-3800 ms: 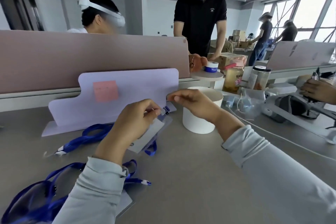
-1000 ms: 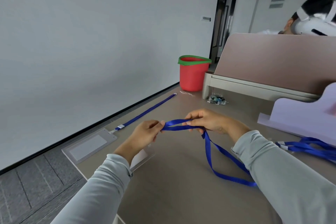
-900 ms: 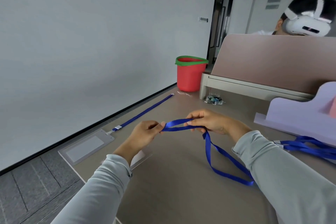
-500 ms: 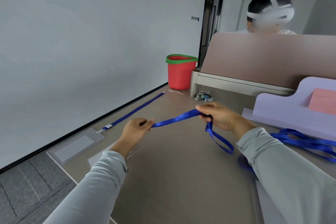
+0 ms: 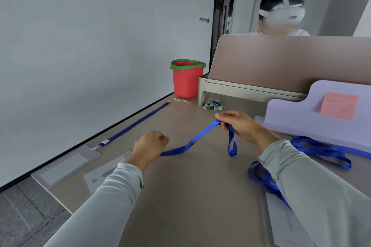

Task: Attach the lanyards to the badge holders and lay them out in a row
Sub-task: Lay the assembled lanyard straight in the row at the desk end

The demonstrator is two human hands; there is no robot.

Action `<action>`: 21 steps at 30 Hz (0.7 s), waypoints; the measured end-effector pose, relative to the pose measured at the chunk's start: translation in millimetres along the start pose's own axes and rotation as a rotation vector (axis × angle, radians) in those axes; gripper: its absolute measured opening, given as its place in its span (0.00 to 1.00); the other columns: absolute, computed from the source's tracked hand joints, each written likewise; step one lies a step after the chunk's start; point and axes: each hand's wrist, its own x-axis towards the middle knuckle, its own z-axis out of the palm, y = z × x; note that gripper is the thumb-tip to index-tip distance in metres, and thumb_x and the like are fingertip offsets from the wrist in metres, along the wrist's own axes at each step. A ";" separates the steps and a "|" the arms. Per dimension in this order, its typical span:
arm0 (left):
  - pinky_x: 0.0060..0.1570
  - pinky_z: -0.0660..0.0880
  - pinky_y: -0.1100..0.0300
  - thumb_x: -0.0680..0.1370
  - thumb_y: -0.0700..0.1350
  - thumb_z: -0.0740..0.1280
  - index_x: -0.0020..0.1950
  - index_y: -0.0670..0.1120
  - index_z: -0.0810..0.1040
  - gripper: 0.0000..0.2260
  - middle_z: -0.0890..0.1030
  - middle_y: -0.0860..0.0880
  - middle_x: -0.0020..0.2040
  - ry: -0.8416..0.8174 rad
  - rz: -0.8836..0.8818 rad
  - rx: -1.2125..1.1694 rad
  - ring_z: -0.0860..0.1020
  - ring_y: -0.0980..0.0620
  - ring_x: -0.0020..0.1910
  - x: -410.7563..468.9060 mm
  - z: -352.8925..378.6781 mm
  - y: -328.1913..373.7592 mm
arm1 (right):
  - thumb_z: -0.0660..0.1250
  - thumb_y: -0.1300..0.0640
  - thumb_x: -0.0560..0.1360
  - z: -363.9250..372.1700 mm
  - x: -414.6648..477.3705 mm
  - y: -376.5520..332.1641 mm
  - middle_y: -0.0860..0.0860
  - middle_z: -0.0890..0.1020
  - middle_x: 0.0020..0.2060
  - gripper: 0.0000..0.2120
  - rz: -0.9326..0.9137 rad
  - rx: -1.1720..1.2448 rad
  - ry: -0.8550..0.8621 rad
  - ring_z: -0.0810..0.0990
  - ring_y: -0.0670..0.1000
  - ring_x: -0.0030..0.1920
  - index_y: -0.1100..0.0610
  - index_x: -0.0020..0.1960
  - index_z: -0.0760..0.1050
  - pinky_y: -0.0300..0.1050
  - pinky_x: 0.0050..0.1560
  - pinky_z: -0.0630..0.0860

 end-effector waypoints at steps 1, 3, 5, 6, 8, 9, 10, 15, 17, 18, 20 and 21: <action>0.54 0.72 0.56 0.80 0.51 0.57 0.56 0.45 0.77 0.14 0.79 0.46 0.53 -0.006 0.045 -0.048 0.77 0.48 0.52 -0.7 1.3 8.0 | 0.64 0.54 0.77 -0.3 -0.3 0.5 0.49 0.72 0.27 0.14 -0.001 -0.017 -0.008 0.69 0.45 0.30 0.61 0.35 0.73 0.37 0.40 0.69; 0.55 0.68 0.61 0.81 0.49 0.55 0.62 0.47 0.75 0.15 0.77 0.49 0.60 -0.048 0.156 -0.188 0.75 0.50 0.59 -2.9 2.8 26.9 | 0.64 0.53 0.77 -1.5 -1.7 0.8 0.49 0.74 0.29 0.14 -0.004 -0.044 -0.027 0.71 0.45 0.31 0.59 0.36 0.74 0.37 0.41 0.70; 0.56 0.64 0.65 0.82 0.48 0.54 0.65 0.48 0.73 0.15 0.76 0.52 0.62 -0.108 0.236 -0.350 0.72 0.53 0.62 -4.2 4.5 46.8 | 0.64 0.53 0.77 -3.1 -5.0 -0.6 0.49 0.75 0.31 0.12 -0.010 -0.058 -0.041 0.72 0.45 0.32 0.59 0.38 0.75 0.36 0.42 0.71; 0.57 0.63 0.66 0.82 0.49 0.53 0.65 0.48 0.73 0.15 0.77 0.52 0.62 -0.141 0.252 -0.429 0.72 0.54 0.63 -4.5 6.3 56.5 | 0.63 0.53 0.77 -4.2 -7.0 -1.9 0.49 0.76 0.32 0.12 -0.014 -0.064 -0.046 0.73 0.44 0.33 0.59 0.39 0.76 0.35 0.41 0.72; 0.58 0.63 0.65 0.82 0.50 0.51 0.63 0.48 0.74 0.16 0.78 0.52 0.60 -0.223 0.260 -0.537 0.72 0.54 0.62 -4.1 10.1 73.2 | 0.63 0.53 0.77 -7.6 -11.8 -5.1 0.49 0.77 0.33 0.12 -0.025 -0.085 -0.057 0.74 0.44 0.33 0.58 0.40 0.77 0.35 0.42 0.72; 0.59 0.64 0.63 0.82 0.50 0.50 0.61 0.48 0.75 0.17 0.80 0.51 0.58 -0.269 0.267 -0.562 0.73 0.54 0.60 -3.7 11.7 80.6 | 0.62 0.53 0.78 -9.8 -13.9 -6.1 0.49 0.77 0.34 0.12 -0.031 -0.100 -0.063 0.75 0.44 0.34 0.59 0.41 0.77 0.35 0.43 0.73; 0.59 0.66 0.62 0.82 0.51 0.49 0.59 0.46 0.76 0.18 0.81 0.50 0.54 -0.310 0.277 -0.579 0.75 0.53 0.57 -3.4 12.7 86.7 | 0.62 0.52 0.78 -12.2 -15.7 -6.7 0.49 0.78 0.34 0.12 -0.038 -0.117 -0.068 0.75 0.44 0.34 0.59 0.43 0.77 0.36 0.44 0.73; 0.37 0.70 0.69 0.82 0.49 0.51 0.43 0.44 0.76 0.18 0.69 0.49 0.32 -0.350 0.292 -0.670 0.72 0.54 0.32 -3.2 14.2 105.5 | 0.62 0.51 0.77 -24.7 -23.6 -2.6 0.49 0.78 0.34 0.13 -0.044 -0.172 -0.059 0.75 0.45 0.35 0.60 0.43 0.78 0.39 0.46 0.73; 0.31 0.66 0.66 0.81 0.48 0.55 0.40 0.46 0.75 0.15 0.66 0.50 0.30 -0.330 0.309 -0.641 0.66 0.55 0.29 -2.3 16.6 106.5 | 0.62 0.49 0.77 -28.8 -26.7 0.3 0.49 0.78 0.32 0.14 -0.035 -0.221 -0.060 0.74 0.47 0.35 0.57 0.39 0.77 0.39 0.45 0.71; 0.31 0.64 0.64 0.81 0.48 0.57 0.39 0.47 0.75 0.14 0.65 0.51 0.30 -0.322 0.320 -0.619 0.64 0.56 0.28 -1.8 17.3 105.9 | 0.62 0.48 0.77 -30.6 -28.1 1.7 0.48 0.78 0.31 0.15 -0.028 -0.239 -0.062 0.73 0.48 0.36 0.55 0.36 0.76 0.40 0.45 0.70; 0.30 0.60 0.62 0.80 0.48 0.58 0.37 0.49 0.75 0.13 0.65 0.51 0.29 -0.301 0.342 -0.568 0.62 0.56 0.27 -0.1 18.1 104.5 | 0.62 0.47 0.77 -34.0 -30.8 4.5 0.47 0.79 0.30 0.16 -0.021 -0.246 -0.067 0.72 0.50 0.37 0.53 0.33 0.74 0.43 0.46 0.68; 0.29 0.59 0.62 0.80 0.48 0.59 0.37 0.50 0.75 0.13 0.64 0.51 0.29 -0.284 0.349 -0.540 0.61 0.56 0.27 1.0 17.8 103.7 | 0.62 0.48 0.77 -35.5 -32.6 5.5 0.48 0.79 0.31 0.16 -0.016 -0.238 -0.074 0.72 0.51 0.37 0.53 0.32 0.74 0.44 0.46 0.68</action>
